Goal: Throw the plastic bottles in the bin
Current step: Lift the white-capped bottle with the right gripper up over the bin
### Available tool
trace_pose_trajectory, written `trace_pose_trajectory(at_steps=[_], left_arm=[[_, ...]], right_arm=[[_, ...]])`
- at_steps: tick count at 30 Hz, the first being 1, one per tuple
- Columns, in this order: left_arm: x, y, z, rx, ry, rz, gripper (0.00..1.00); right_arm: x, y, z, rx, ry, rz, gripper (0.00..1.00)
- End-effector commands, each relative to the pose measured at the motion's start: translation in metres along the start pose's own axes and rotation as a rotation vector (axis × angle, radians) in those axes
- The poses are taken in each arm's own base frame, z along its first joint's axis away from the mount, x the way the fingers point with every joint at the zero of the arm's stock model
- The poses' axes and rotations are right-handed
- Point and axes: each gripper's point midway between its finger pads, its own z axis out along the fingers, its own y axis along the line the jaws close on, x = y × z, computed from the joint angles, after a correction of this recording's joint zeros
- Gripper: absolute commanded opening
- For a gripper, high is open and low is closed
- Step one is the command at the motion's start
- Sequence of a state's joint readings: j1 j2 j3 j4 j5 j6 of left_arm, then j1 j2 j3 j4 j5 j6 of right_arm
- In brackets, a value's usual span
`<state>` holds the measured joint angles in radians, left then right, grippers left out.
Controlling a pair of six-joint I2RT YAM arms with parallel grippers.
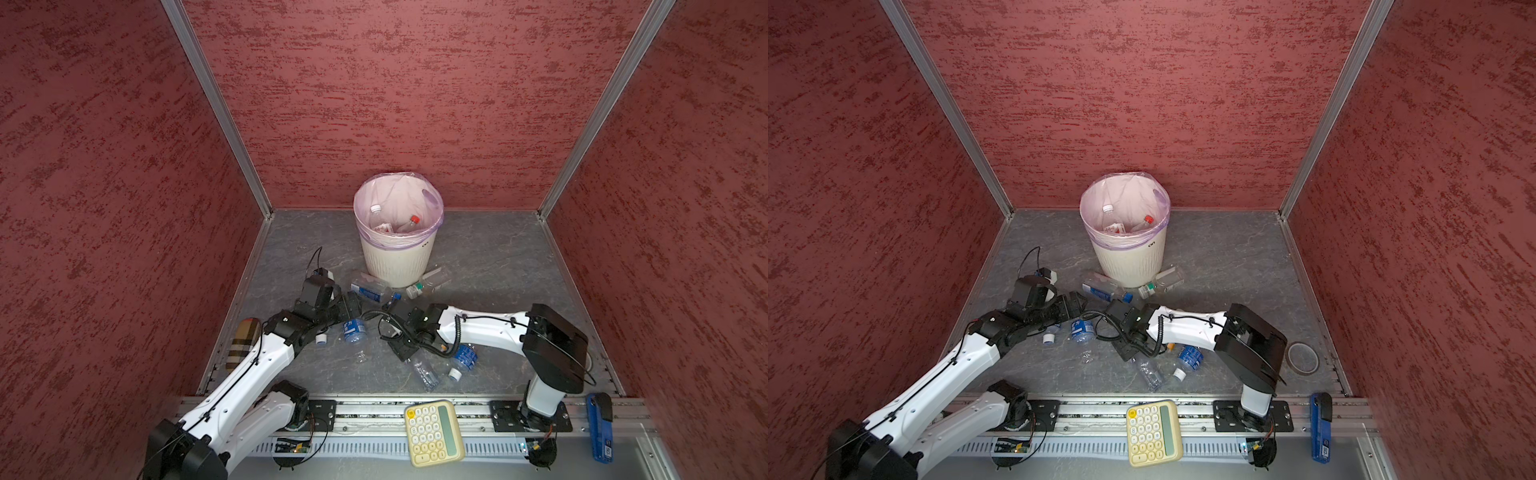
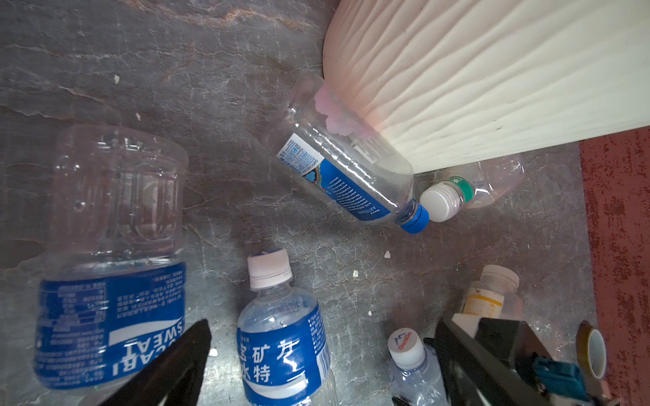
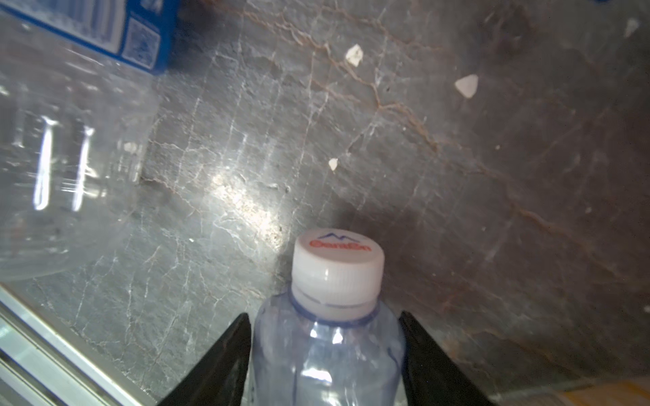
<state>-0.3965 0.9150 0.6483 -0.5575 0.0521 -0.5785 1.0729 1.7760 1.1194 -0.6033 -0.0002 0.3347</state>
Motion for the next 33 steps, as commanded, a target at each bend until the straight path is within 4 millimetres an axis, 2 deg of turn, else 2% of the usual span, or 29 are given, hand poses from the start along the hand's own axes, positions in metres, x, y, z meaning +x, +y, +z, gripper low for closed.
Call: trace_pose_trajectory(at_steps=[1,8,14,16,21,26,33], left_arm=[[-0.003,-0.002,-0.001,0.018,-0.012,-0.001,1.0],[-0.004,0.0,0.001,0.021,-0.014,-0.007,1.0],[-0.006,0.0,0.0,0.021,-0.017,-0.005,0.99],[-0.007,0.0,-0.001,0.022,-0.02,-0.005,0.99],[-0.008,0.0,0.0,0.022,-0.019,-0.006,0.99],[-0.007,-0.001,0.001,0.028,-0.01,-0.012,0.99],[-0.004,-0.004,0.001,0.046,0.002,-0.015,0.99]], right_arm=[[-0.001,0.001,0.001,0.014,0.01,-0.012,0.67],[0.003,0.001,0.006,0.02,0.054,-0.024,0.67],[0.003,-0.001,0.009,0.04,0.069,-0.028,0.49],[-0.001,-0.002,0.005,0.049,0.056,-0.029,0.47],[-0.019,0.0,-0.019,0.045,-0.03,-0.021,0.46],[-0.043,0.006,-0.055,0.006,-0.183,-0.003,0.48],[-0.065,-0.002,-0.105,0.009,-0.397,0.055,0.47]])
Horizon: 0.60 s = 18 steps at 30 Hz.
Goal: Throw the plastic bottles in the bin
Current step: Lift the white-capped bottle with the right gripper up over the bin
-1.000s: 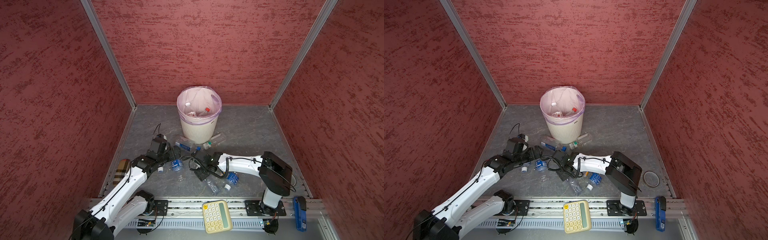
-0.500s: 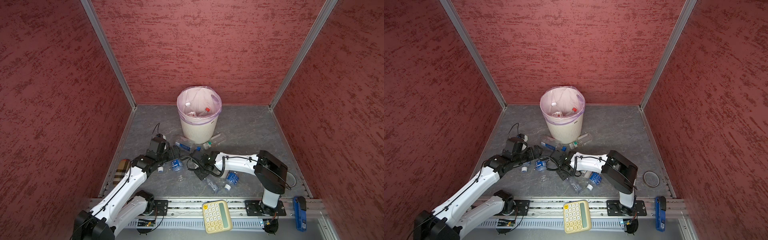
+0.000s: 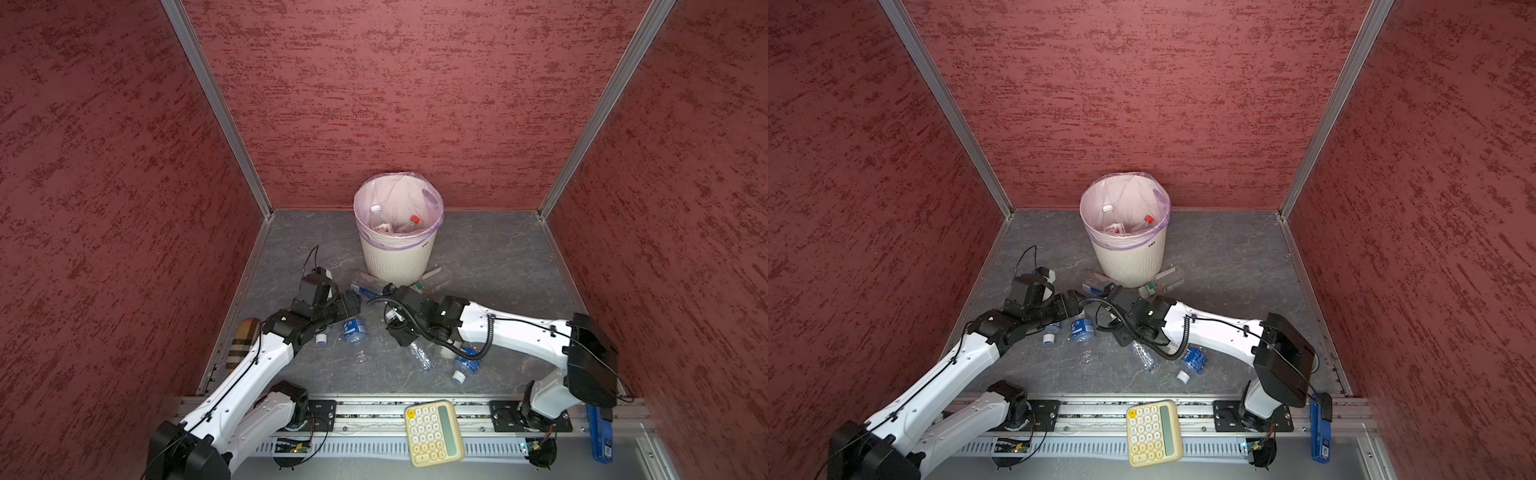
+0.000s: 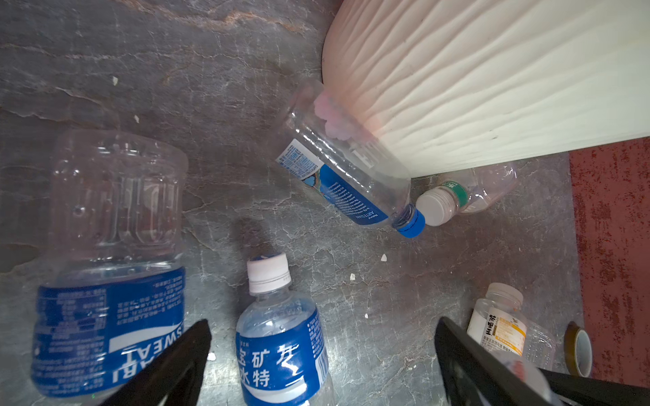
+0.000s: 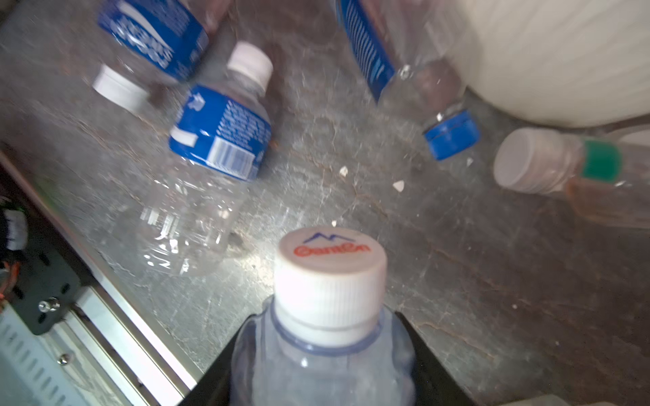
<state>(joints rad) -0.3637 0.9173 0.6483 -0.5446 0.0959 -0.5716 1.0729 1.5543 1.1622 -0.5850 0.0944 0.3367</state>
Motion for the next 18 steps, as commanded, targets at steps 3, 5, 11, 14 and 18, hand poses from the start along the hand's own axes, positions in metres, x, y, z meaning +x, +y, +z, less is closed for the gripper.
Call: trace_pose_trajectory(at_steps=[3,5,11,14,18], left_arm=[[0.001,-0.006,0.002,0.027,0.006,0.01,1.0],[0.002,-0.008,0.001,0.028,0.006,0.019,1.0],[0.003,-0.017,-0.001,0.038,0.007,0.049,1.0],[0.004,-0.023,-0.002,0.042,0.01,0.076,1.0],[0.008,-0.034,-0.001,0.062,0.018,0.11,1.0]], right_arm=[[-0.03,-0.01,-0.038,0.03,-0.207,0.06,0.47],[-0.038,-0.014,-0.054,0.034,-0.27,0.078,0.46],[-0.053,-0.023,-0.097,0.025,-0.434,0.122,0.46],[-0.056,-0.029,-0.114,0.029,-0.491,0.138,0.46],[-0.057,-0.037,-0.134,0.036,-0.567,0.165,0.46]])
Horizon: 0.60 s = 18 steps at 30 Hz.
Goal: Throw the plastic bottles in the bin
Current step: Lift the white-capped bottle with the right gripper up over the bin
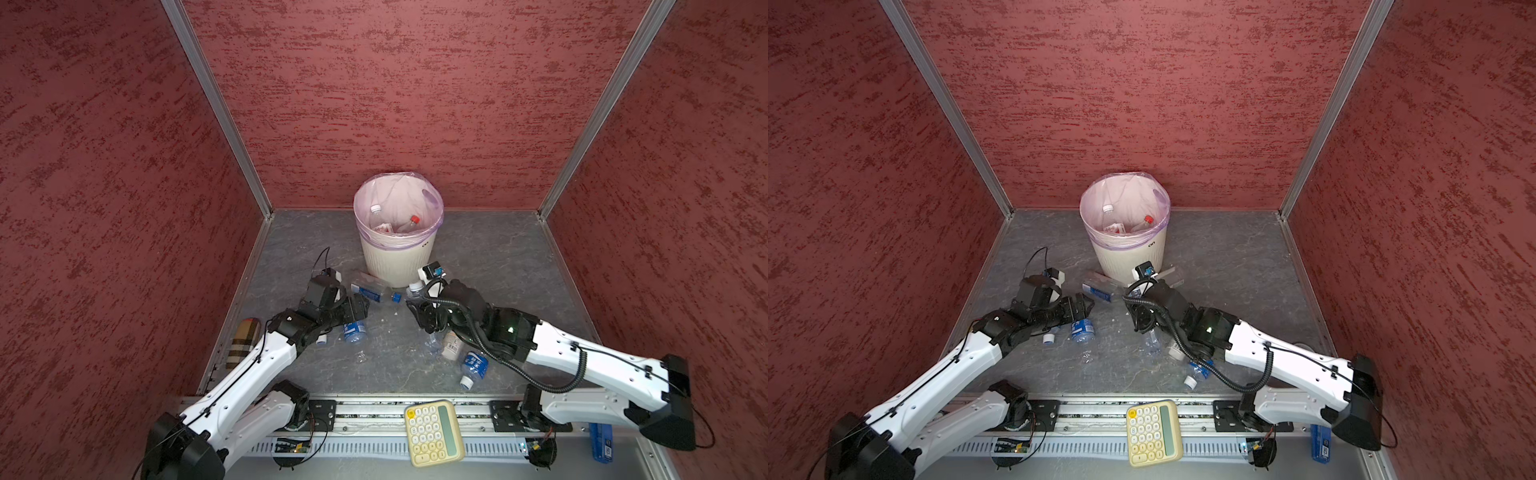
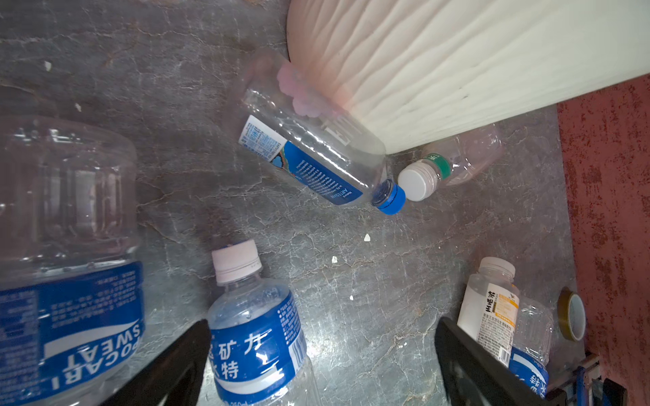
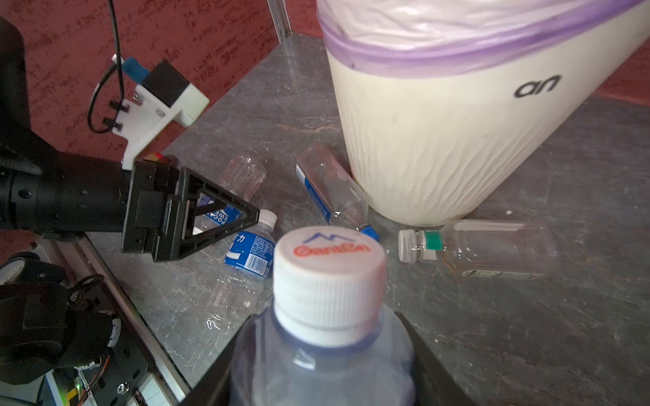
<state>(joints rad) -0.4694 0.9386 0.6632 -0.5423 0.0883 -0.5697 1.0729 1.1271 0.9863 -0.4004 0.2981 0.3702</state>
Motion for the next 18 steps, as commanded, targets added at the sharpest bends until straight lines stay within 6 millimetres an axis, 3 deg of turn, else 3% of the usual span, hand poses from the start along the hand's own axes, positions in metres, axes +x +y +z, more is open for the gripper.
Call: trace_pose_trajectory(at_steps=[1,12,18], left_arm=[[-0.009,-0.014,-0.003,0.02,-0.03,0.042,1.0],[-0.007,-0.034,-0.002,0.049,-0.033,0.098,1.0],[-0.003,-0.05,-0.003,0.108,-0.024,0.152,0.99]], right_arm=[[-0.02,-0.008,-0.015,0.025,-0.113,0.047,0.46],[-0.045,-0.022,-0.058,0.009,-0.295,0.099,0.46],[-0.058,-0.029,-0.069,0.05,-0.34,0.086,0.46]])
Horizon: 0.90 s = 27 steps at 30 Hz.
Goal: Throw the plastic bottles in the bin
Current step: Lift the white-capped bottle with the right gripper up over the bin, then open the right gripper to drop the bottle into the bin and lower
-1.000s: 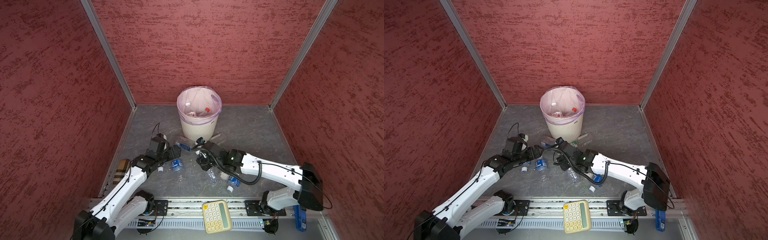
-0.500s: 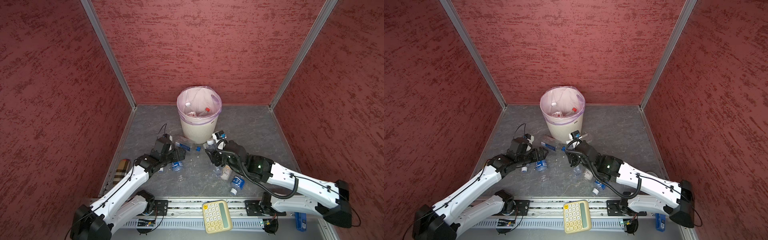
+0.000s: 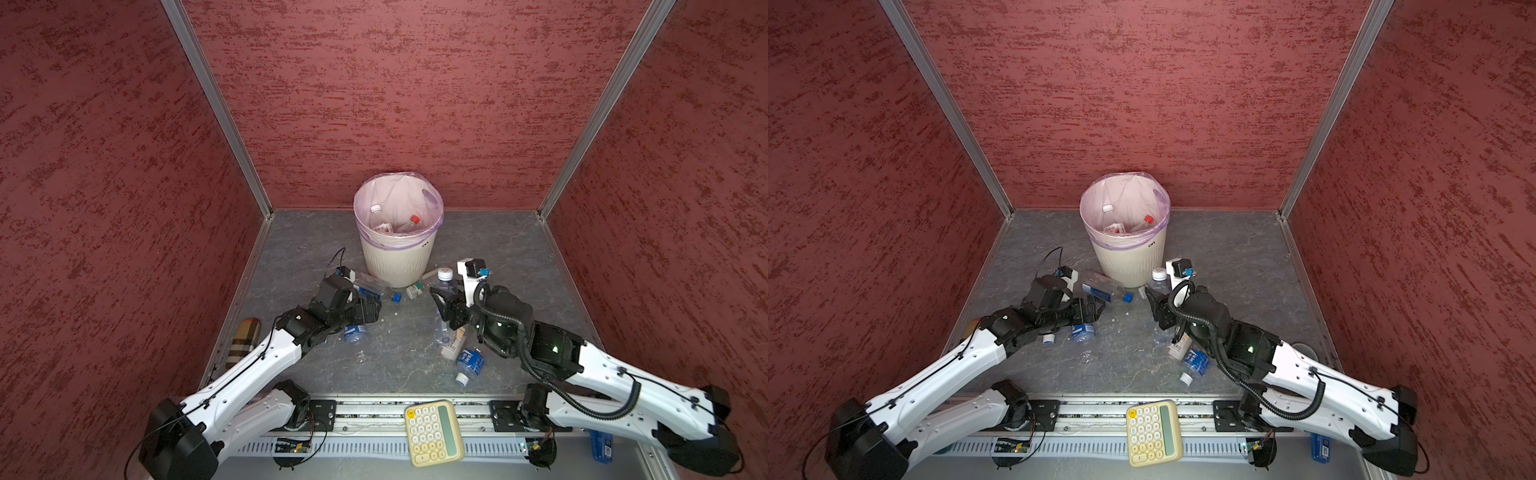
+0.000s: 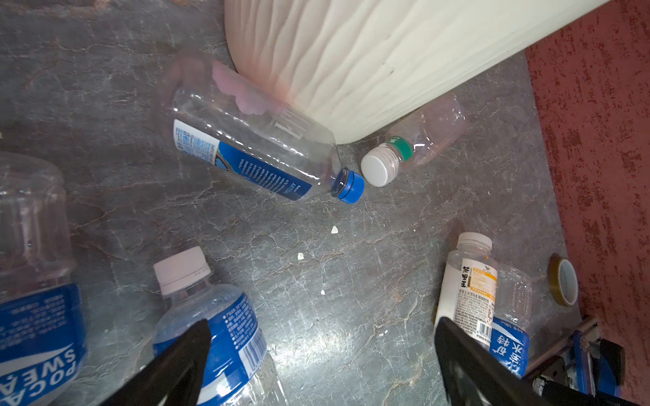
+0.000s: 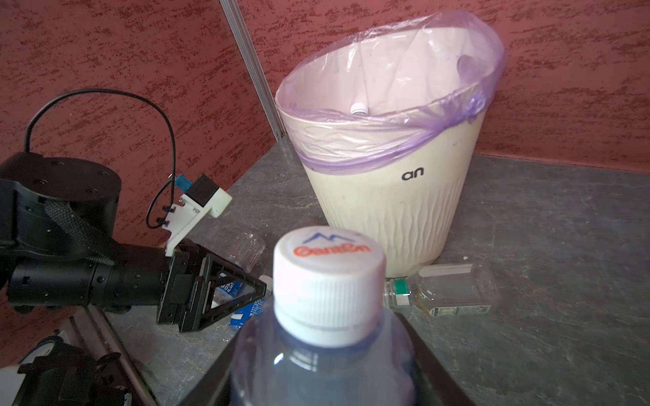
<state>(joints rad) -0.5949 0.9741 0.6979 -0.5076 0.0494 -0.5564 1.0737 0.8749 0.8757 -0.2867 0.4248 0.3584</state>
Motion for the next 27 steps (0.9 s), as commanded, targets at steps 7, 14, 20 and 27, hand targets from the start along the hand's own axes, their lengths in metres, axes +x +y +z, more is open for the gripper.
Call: trace_pose_trajectory(at_steps=[7,14,20,27], left_arm=[[-0.012,-0.027,-0.008,0.086,-0.049,0.09,0.97],[-0.005,-0.028,-0.007,0.099,-0.056,0.107,0.97],[0.007,-0.018,-0.011,0.091,-0.07,0.094,0.96],[0.016,-0.007,-0.022,0.075,-0.078,0.061,0.96]], right_arm=[[-0.058,-0.001,-0.002,0.096,-0.139,-0.067,0.49],[-0.14,0.008,0.028,0.146,-0.242,-0.135,0.49],[-0.235,-0.007,0.11,0.166,-0.291,-0.122,0.49],[-0.259,-0.052,0.203,0.239,-0.179,-0.078,0.93]])
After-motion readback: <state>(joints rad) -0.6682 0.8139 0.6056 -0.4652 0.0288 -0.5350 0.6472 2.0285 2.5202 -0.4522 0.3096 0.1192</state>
